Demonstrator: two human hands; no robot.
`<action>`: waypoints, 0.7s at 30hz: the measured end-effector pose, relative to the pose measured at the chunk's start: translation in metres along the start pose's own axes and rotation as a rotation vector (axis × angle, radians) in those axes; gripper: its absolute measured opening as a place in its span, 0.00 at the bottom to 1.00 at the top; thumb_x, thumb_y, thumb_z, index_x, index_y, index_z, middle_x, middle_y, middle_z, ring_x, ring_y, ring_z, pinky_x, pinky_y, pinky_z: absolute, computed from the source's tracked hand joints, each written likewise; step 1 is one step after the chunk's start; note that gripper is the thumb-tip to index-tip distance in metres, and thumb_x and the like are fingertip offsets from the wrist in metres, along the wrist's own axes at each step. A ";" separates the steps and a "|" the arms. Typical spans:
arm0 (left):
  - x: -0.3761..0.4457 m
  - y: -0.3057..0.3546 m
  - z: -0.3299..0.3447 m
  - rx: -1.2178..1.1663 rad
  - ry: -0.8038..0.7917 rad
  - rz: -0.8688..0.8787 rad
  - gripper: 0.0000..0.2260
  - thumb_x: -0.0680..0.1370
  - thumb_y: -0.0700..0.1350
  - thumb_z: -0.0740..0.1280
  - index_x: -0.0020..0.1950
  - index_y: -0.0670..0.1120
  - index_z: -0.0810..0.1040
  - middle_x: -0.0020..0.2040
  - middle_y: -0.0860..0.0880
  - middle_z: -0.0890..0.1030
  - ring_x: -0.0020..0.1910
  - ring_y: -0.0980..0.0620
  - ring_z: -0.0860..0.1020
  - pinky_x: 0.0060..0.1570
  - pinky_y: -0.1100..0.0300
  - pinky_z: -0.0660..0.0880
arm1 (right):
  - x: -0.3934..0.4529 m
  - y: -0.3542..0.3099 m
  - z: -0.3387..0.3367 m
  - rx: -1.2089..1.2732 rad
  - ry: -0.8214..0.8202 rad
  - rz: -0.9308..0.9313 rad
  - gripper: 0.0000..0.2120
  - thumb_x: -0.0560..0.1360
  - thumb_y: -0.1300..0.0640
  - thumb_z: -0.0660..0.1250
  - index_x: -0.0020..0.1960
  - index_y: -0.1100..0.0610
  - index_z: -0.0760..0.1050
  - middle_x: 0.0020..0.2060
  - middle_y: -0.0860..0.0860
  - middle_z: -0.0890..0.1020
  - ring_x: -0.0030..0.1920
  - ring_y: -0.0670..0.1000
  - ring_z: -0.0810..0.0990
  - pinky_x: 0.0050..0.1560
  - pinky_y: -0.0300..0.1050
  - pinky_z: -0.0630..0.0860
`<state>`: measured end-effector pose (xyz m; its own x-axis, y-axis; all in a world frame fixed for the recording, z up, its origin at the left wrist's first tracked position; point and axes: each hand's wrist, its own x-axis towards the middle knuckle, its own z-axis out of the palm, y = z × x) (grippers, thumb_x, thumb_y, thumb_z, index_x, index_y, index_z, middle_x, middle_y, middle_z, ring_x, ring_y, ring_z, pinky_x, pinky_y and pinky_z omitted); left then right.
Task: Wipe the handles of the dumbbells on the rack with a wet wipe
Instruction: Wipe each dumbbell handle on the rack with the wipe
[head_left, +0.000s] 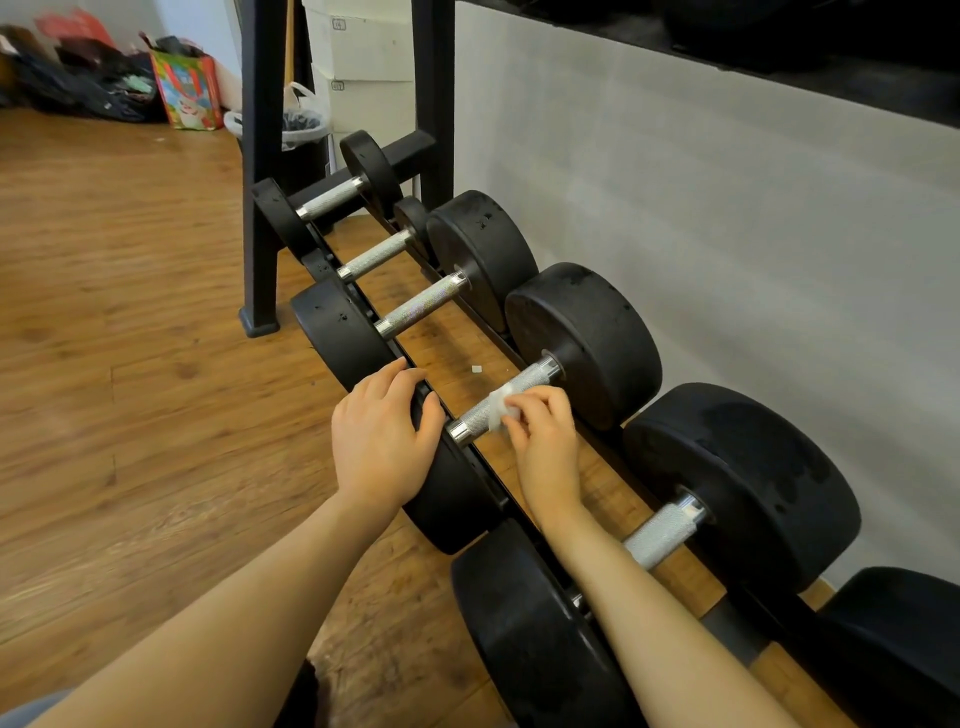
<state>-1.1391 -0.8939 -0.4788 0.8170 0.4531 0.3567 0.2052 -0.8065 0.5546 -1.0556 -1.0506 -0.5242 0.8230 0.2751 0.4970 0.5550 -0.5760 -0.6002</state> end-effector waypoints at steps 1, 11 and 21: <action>0.000 0.000 0.000 -0.001 0.002 0.001 0.23 0.78 0.55 0.55 0.66 0.47 0.78 0.69 0.47 0.76 0.68 0.46 0.72 0.65 0.46 0.68 | 0.000 -0.001 0.000 0.001 0.004 0.008 0.11 0.74 0.66 0.70 0.55 0.58 0.78 0.55 0.49 0.72 0.55 0.47 0.74 0.53 0.42 0.78; 0.000 0.000 -0.001 0.000 0.003 0.009 0.23 0.78 0.55 0.54 0.66 0.47 0.78 0.68 0.47 0.77 0.68 0.47 0.73 0.65 0.47 0.68 | -0.001 0.003 -0.001 -0.059 0.036 -0.002 0.10 0.76 0.63 0.68 0.57 0.55 0.77 0.55 0.46 0.73 0.54 0.44 0.74 0.53 0.44 0.78; 0.000 -0.001 0.000 -0.002 -0.006 0.002 0.18 0.81 0.52 0.59 0.67 0.47 0.77 0.69 0.47 0.76 0.68 0.47 0.72 0.66 0.47 0.68 | -0.004 0.006 0.006 -0.137 -0.091 -0.239 0.14 0.78 0.55 0.62 0.61 0.56 0.77 0.57 0.52 0.77 0.56 0.50 0.75 0.56 0.48 0.77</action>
<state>-1.1393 -0.8933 -0.4790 0.8205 0.4495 0.3531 0.2028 -0.8066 0.5553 -1.0547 -1.0503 -0.5337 0.6821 0.4798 0.5519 0.7178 -0.5833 -0.3801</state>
